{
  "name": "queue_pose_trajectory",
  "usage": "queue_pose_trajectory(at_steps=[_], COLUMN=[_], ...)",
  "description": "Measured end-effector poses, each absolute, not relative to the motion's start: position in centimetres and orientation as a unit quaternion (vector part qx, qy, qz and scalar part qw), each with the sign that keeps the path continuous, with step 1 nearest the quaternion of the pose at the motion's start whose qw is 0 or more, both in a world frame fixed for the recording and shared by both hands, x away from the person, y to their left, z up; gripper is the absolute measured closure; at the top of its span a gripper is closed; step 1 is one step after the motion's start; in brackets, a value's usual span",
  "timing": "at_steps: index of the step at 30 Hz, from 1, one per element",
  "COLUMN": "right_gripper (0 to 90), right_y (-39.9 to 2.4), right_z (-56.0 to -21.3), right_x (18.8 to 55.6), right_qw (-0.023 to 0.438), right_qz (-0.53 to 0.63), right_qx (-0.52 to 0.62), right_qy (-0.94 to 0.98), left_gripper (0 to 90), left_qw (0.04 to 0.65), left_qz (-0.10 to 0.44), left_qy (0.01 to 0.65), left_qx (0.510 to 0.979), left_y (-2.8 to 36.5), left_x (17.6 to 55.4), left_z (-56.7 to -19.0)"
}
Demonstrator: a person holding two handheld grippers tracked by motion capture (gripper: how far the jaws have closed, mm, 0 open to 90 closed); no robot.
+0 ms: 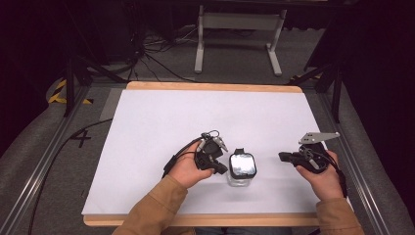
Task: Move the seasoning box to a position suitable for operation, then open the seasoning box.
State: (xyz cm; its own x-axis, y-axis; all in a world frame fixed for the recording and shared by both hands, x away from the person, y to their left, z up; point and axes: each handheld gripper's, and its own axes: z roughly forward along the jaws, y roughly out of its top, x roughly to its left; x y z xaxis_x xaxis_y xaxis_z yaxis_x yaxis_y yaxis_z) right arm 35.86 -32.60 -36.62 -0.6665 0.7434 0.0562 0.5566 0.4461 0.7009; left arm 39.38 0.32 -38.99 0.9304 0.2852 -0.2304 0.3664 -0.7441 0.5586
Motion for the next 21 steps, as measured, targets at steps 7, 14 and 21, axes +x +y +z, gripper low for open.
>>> queue_pose_trajectory(at_steps=[7,14,21], right_gripper=[90.0,89.9,90.0], right_y=[-33.0,-33.4,-33.8], right_z=[-36.6,-36.6,-36.9], right_x=[35.8,35.6,35.4], right_qw=[0.132,0.132,0.129], right_qz=[0.358,0.358,0.358], right_qx=[0.391,0.397,0.404], right_qy=[0.837,0.835,0.832], left_gripper=[85.0,83.1,83.0], left_qw=[0.335,0.363,0.384], left_qz=[-0.066,-0.059,-0.064], left_qy=[0.183,0.181,0.172], left_qx=[0.922,0.912,0.905], left_y=[1.5,2.7,2.6], left_x=[39.6,39.8,40.0], left_z=[-37.7,-36.0,-34.7])
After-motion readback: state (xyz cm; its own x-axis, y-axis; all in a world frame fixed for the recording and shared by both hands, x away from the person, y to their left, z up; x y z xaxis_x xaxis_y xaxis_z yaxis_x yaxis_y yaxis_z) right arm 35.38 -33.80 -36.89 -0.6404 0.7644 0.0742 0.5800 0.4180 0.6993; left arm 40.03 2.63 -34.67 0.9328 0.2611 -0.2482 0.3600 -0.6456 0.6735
